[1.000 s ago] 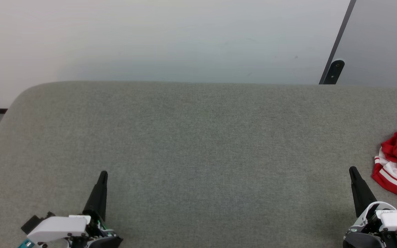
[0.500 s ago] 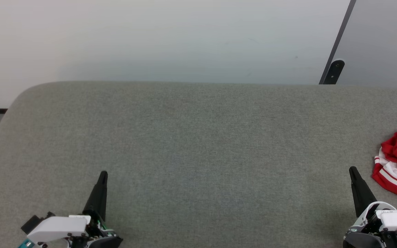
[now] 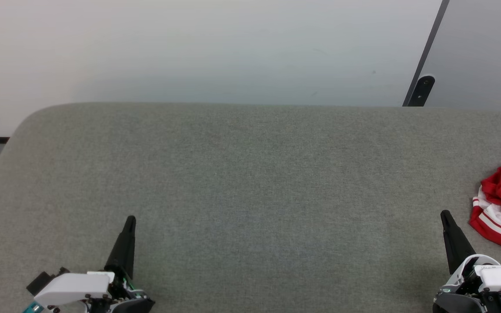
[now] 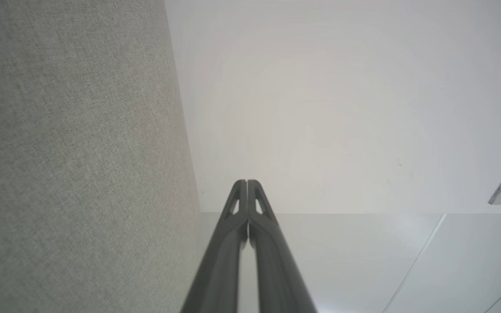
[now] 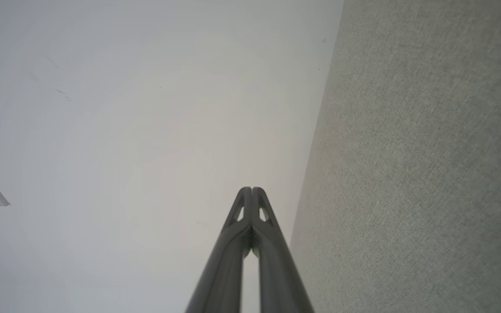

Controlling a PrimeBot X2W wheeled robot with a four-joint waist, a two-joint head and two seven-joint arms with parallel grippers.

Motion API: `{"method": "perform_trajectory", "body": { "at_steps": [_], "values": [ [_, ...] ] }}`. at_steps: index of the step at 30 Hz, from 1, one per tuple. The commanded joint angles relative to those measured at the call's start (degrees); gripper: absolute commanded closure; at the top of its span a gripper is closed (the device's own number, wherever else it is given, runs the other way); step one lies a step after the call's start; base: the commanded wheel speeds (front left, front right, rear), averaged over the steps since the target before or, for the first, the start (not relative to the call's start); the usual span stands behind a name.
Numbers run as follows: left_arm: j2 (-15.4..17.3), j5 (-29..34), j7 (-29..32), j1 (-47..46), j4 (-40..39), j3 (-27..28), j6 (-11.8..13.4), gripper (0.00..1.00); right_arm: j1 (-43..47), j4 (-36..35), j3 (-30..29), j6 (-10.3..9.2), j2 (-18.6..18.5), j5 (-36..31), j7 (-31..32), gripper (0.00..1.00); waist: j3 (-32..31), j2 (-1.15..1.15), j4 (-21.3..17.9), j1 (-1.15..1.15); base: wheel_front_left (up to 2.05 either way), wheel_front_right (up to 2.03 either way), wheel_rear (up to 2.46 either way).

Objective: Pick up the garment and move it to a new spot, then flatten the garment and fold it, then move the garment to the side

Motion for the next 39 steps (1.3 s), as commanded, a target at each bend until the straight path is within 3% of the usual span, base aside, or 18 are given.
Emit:
{"method": "perform_trajectory", "body": {
  "at_steps": [1,39],
  "values": [
    [-0.01,-0.19,0.16,-0.55,-0.04,0.13,-0.19,1.00,-0.18,-0.13,0.04,-0.03,0.15,0.24,0.13,1.00,0.00,0.00,0.00,0.00,0.00,0.00,0.00],
    [-0.01,-0.20,0.16,-0.54,-0.05,0.13,-0.19,1.00,-0.18,-0.14,0.05,-0.03,0.15,0.24,0.12,1.00,0.00,0.00,0.00,0.00,0.00,0.00,0.00]
  ]
}}
